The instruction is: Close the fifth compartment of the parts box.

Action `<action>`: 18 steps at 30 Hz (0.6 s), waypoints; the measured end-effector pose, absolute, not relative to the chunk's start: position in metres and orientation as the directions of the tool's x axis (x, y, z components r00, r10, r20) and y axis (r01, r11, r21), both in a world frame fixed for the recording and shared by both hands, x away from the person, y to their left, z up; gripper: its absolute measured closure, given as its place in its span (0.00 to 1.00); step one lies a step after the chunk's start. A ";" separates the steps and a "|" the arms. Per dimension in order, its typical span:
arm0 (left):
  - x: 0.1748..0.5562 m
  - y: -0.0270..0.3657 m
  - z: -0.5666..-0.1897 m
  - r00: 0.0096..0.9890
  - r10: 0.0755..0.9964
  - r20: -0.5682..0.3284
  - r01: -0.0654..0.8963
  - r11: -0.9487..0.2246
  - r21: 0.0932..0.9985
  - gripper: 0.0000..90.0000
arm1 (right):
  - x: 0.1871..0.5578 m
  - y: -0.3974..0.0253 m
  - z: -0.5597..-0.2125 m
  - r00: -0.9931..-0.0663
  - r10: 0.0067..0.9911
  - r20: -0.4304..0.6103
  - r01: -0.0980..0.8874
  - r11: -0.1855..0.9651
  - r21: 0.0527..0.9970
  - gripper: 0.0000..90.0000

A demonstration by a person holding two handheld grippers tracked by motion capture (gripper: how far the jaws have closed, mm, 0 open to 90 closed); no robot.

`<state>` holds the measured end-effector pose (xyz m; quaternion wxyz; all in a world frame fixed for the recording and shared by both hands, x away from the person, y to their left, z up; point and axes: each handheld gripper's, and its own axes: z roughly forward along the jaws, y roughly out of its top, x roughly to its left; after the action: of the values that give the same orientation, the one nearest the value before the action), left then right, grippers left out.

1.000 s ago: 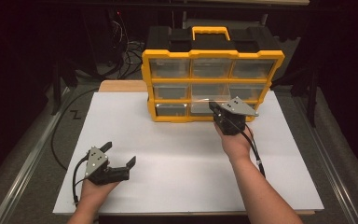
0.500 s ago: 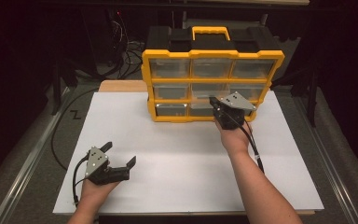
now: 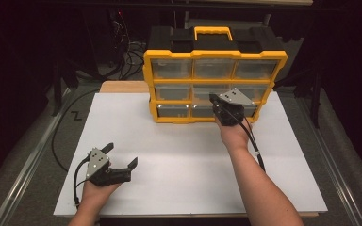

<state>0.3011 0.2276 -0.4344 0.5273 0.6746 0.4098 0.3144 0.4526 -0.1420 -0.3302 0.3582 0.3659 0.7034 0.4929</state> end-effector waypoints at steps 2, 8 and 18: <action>0.301 0.228 -0.434 0.467 0.884 -0.006 0.220 -0.110 0.969 0.00 | 0.454 -0.141 -0.330 -0.472 0.870 -0.144 0.163 0.247 0.955 1.00; 0.301 0.229 -0.434 0.465 0.885 -0.007 0.219 -0.107 0.970 0.00 | 0.458 -0.140 -0.329 -0.466 0.872 -0.148 0.170 0.252 0.953 1.00; 0.301 0.229 -0.434 0.462 0.887 -0.011 0.222 -0.103 0.970 0.00 | 0.465 -0.138 -0.330 -0.451 0.880 -0.146 0.173 0.247 0.953 1.00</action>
<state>0.3013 0.2287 -0.4343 0.5279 0.6727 0.4119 0.3149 0.4652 -0.1379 -0.3296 0.3645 0.3762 0.7003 0.4850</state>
